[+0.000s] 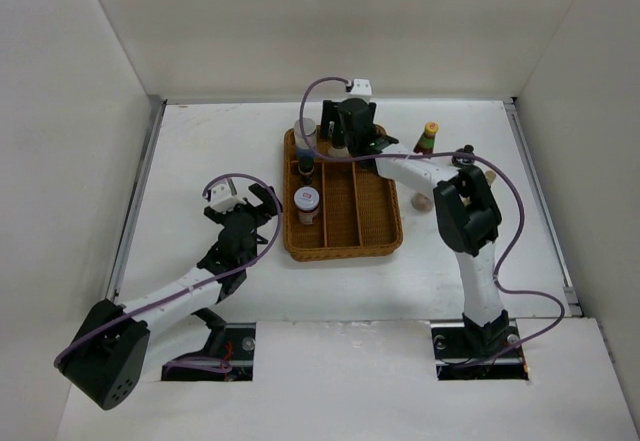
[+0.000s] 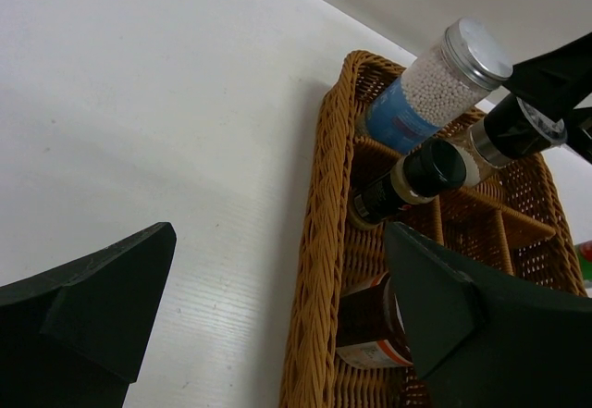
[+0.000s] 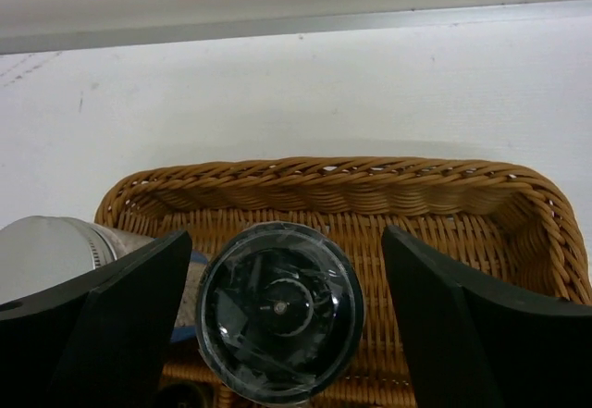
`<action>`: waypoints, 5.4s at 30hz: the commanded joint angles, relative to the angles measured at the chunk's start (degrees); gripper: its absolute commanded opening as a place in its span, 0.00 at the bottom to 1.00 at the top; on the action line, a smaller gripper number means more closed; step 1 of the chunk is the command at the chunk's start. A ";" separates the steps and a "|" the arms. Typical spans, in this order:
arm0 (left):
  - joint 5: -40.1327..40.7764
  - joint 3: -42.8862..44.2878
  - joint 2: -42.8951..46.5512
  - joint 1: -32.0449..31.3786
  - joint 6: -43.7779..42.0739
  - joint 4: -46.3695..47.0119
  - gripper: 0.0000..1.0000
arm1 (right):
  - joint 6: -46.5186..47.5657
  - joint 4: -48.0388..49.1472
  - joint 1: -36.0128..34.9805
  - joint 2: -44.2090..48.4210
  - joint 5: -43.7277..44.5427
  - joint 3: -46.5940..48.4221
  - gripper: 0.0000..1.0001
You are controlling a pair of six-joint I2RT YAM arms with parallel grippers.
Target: Organize the condiment bottles
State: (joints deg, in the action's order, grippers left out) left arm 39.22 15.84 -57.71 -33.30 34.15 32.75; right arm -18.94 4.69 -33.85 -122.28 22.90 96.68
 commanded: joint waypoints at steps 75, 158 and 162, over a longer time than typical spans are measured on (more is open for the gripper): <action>-1.25 0.69 -2.67 0.91 0.92 3.99 1.00 | 11.38 2.87 3.84 16.38 4.44 -1.15 0.34; -3.19 0.78 -3.37 0.91 2.06 4.16 1.00 | 2.68 8.84 -8.29 38.45 10.07 -36.93 0.46; -3.19 0.78 -3.11 0.83 2.06 4.16 1.00 | 2.68 9.81 -9.79 31.50 7.78 -31.74 0.47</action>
State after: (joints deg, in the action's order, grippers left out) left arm 36.56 15.84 -61.30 -32.34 35.62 34.13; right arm -16.67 11.44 -43.07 -87.31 33.47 61.60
